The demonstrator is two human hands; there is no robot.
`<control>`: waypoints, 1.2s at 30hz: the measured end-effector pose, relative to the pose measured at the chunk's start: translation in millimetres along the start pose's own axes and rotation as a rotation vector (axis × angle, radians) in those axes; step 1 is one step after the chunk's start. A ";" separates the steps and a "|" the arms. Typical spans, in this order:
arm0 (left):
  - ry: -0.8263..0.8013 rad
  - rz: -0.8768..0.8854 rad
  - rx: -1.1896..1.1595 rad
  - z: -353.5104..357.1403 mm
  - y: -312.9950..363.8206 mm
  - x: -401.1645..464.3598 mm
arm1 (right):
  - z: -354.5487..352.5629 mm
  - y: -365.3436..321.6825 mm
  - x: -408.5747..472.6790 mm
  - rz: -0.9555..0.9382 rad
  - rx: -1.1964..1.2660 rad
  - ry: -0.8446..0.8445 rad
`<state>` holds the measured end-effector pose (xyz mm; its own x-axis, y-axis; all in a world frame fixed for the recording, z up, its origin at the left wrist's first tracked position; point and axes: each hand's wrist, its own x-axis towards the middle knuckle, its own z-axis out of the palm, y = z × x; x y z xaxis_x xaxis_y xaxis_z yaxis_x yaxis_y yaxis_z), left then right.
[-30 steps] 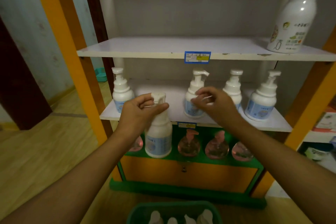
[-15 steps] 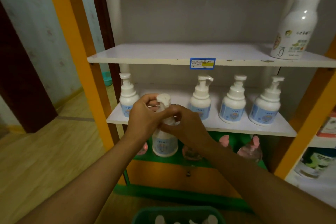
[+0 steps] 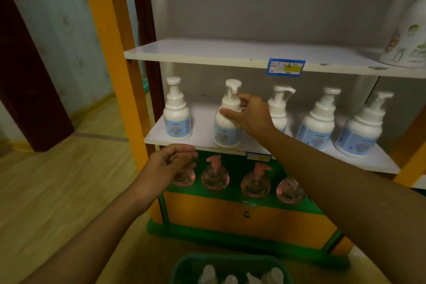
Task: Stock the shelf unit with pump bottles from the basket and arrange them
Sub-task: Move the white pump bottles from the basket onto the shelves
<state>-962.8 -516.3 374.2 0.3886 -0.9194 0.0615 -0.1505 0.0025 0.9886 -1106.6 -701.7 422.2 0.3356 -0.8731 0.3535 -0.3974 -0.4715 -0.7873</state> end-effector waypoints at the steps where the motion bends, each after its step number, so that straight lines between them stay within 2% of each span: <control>1: -0.008 -0.005 -0.012 -1.0 -2.4 -1.3 | 2.9 -0.7 3.2 0.003 -0.008 0.005; 13: -0.038 -0.040 -0.023 -6.0 -12.0 -3.9 | 9.1 -3.1 22.0 0.049 -0.059 -0.040; 22: -0.043 -0.034 -0.027 -1.4 -17.3 -2.3 | 13.6 -0.6 23.1 0.038 -0.003 -0.064; 32: -0.051 -0.038 -0.025 5.5 -19.8 -1.0 | 11.5 9.8 13.8 0.068 0.088 -0.211; 34: -0.052 -0.027 -0.037 7.5 -18.2 -2.9 | 5.5 9.5 2.7 0.090 0.091 -0.178; 36: -0.052 -0.012 -0.025 11.5 -16.7 -5.0 | -1.5 10.3 -13.2 0.033 0.063 -0.100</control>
<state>-972.7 -516.3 355.8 0.3425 -0.9385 0.0433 -0.1230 0.0009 0.9924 -1116.4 -695.2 410.3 0.4083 -0.8698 0.2770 -0.3566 -0.4313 -0.8287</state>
